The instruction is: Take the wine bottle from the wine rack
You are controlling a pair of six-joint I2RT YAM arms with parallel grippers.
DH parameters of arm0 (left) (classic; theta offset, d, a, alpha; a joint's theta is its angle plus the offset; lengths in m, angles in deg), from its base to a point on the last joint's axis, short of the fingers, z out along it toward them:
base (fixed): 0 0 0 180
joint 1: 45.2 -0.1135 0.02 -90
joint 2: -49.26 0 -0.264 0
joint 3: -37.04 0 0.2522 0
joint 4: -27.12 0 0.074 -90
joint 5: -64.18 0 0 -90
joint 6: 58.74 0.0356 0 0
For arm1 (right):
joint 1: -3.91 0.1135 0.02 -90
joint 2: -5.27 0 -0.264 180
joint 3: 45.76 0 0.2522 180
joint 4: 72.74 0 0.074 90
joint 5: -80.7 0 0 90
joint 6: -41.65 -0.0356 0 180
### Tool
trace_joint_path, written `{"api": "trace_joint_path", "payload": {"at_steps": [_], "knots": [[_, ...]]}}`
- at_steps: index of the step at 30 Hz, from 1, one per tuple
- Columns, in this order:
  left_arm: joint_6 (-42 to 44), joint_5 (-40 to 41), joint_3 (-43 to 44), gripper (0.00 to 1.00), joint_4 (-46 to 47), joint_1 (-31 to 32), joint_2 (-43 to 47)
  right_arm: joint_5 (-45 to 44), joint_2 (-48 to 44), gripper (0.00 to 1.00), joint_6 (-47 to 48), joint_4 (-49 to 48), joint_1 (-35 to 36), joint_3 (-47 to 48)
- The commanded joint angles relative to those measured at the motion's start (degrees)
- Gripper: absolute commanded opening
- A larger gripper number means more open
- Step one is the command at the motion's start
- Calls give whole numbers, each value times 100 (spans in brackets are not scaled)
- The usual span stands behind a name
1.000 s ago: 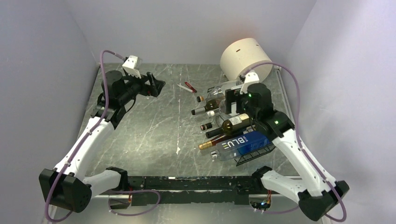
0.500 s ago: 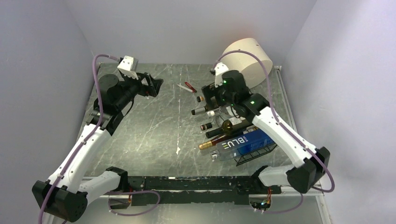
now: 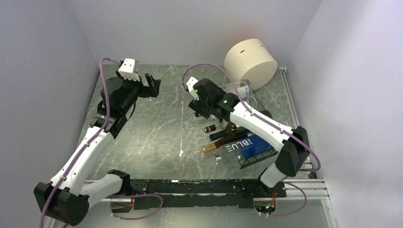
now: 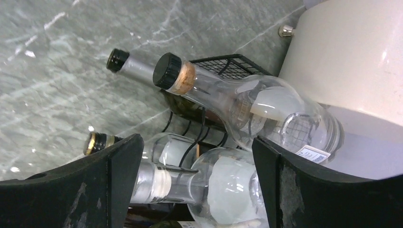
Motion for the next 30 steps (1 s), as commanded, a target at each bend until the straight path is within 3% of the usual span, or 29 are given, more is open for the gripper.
{"api": "trace_joint_path", "payload": {"at_steps": [1,6,16,26,30], "knots": [[227,753,5,94,57,28,-117,212,-51,87,1082,35,-7,104],[287,909,-30,94,89,29,-156,317,-153,86,1941,-621,-16,-328],[334,1067,-56,94,100,31,-86,633,520,81,2655,-713,-234,-88],[347,1038,-48,94,86,30,-98,-93,853,82,3431,-1833,-247,-563],[358,1015,-35,94,90,27,-115,-61,1023,80,3522,-1796,-308,-402]]}}
